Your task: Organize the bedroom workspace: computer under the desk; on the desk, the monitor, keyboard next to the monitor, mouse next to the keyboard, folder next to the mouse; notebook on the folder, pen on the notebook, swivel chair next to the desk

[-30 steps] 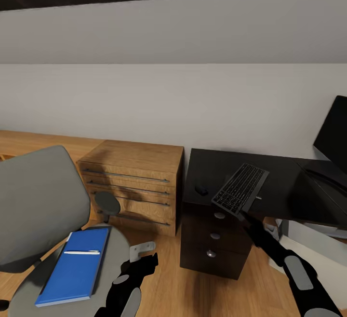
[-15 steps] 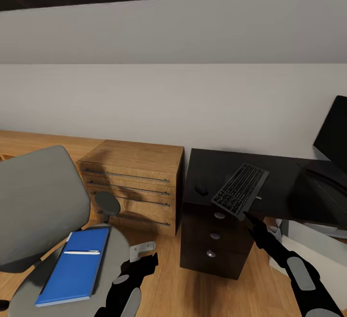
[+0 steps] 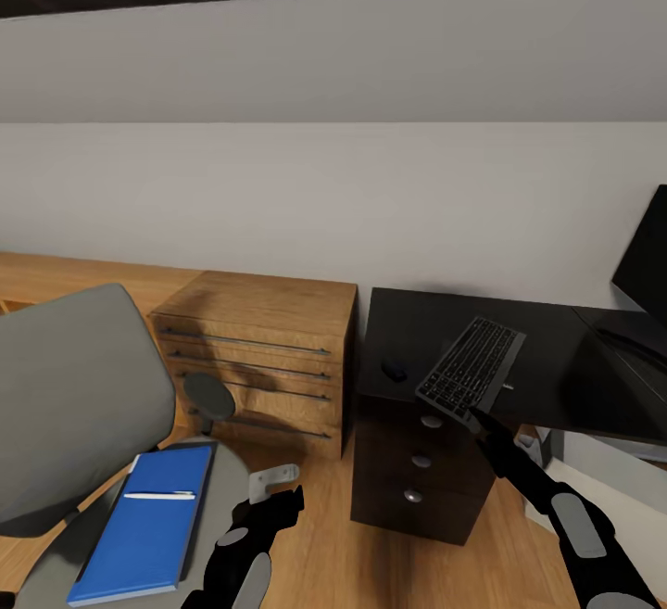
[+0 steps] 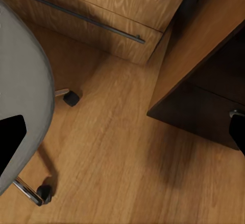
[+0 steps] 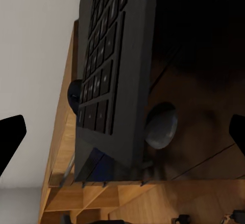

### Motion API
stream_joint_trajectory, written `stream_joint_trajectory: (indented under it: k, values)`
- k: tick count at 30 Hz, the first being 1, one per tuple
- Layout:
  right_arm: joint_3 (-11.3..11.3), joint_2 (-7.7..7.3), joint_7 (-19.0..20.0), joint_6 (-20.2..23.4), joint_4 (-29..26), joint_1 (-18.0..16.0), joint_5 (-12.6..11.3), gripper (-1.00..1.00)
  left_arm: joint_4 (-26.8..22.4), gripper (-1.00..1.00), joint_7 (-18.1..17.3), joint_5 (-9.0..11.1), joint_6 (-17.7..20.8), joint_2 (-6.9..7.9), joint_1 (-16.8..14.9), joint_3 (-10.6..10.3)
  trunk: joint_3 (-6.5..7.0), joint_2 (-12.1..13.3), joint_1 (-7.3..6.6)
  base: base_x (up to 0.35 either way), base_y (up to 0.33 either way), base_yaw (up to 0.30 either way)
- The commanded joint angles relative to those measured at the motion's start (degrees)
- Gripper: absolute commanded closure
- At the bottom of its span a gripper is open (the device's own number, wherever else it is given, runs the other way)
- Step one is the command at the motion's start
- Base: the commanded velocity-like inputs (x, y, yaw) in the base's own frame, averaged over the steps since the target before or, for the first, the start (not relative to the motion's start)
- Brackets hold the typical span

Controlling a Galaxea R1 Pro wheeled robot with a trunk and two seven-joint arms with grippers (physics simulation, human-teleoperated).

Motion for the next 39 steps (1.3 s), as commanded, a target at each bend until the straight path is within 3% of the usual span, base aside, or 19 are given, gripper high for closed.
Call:
stream_joint_trajectory:
  k: [1, 39]
  values:
    - [-0.2, 0.02, 0.1, 0.5, 0.0, 0.0, -0.3, -1.00, -0.1, -1.00, 0.5, 0.6, 0.1, 0.01, 0.0, -0.1, -0.06, 0.0, 0.00, 0.010, 0.007, 0.000]
    - [-0.1, 0.11, 0.0, 0.5, 0.1, -0.1, -0.2, -1.00, -0.1, -1.00, 0.5, 0.7, 0.1, 0.03, 0.0, -0.1, -0.06, 0.0, 0.00, 0.019, 0.019, 0.000]
